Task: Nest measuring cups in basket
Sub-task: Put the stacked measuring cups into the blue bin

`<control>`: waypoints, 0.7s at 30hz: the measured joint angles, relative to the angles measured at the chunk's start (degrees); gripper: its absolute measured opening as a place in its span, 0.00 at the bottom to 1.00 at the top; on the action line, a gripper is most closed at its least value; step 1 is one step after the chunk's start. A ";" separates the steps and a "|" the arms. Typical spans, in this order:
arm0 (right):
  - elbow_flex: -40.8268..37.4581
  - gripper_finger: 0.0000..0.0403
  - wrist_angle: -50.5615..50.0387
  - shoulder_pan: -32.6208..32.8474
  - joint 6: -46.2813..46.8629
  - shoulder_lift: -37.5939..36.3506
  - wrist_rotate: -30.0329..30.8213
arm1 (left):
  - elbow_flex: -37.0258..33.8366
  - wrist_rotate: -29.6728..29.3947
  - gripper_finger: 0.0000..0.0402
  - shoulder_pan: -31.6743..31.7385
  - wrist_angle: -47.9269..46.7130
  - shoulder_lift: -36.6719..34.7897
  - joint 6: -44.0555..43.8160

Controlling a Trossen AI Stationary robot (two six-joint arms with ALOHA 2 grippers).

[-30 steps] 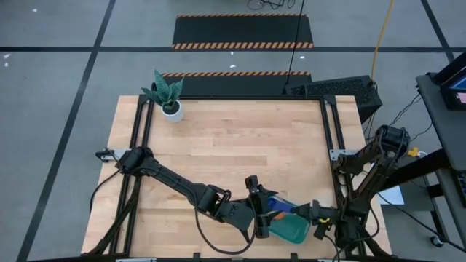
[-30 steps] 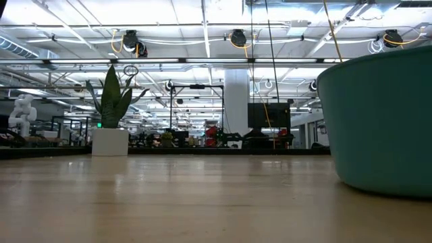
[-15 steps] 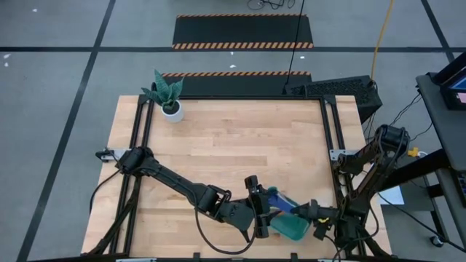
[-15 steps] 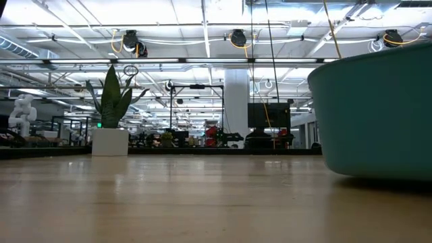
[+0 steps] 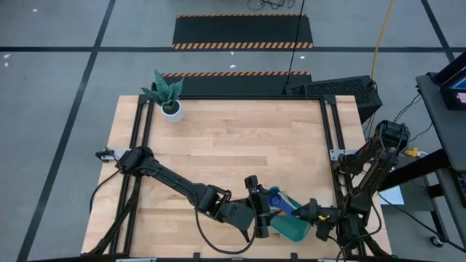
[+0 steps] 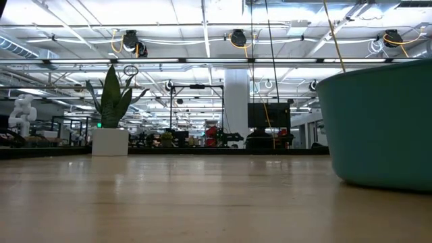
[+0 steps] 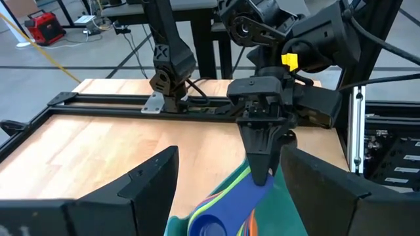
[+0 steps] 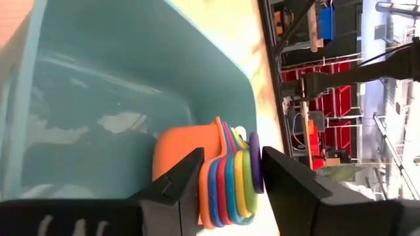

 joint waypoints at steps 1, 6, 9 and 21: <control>0.00 0.35 0.00 0.00 0.20 0.00 -0.11 | 0.00 0.00 0.66 0.02 0.00 0.00 0.00; 0.02 0.35 0.18 -0.23 2.78 -0.02 -3.17 | 0.00 0.00 0.66 0.00 0.02 0.00 -0.07; 0.06 0.35 0.31 -0.67 4.37 -0.11 -5.00 | 0.00 0.00 0.66 0.01 0.02 0.01 -0.11; 0.02 0.49 1.50 -2.25 9.74 -3.96 -15.19 | 0.00 -0.02 0.66 0.06 0.04 0.00 -0.35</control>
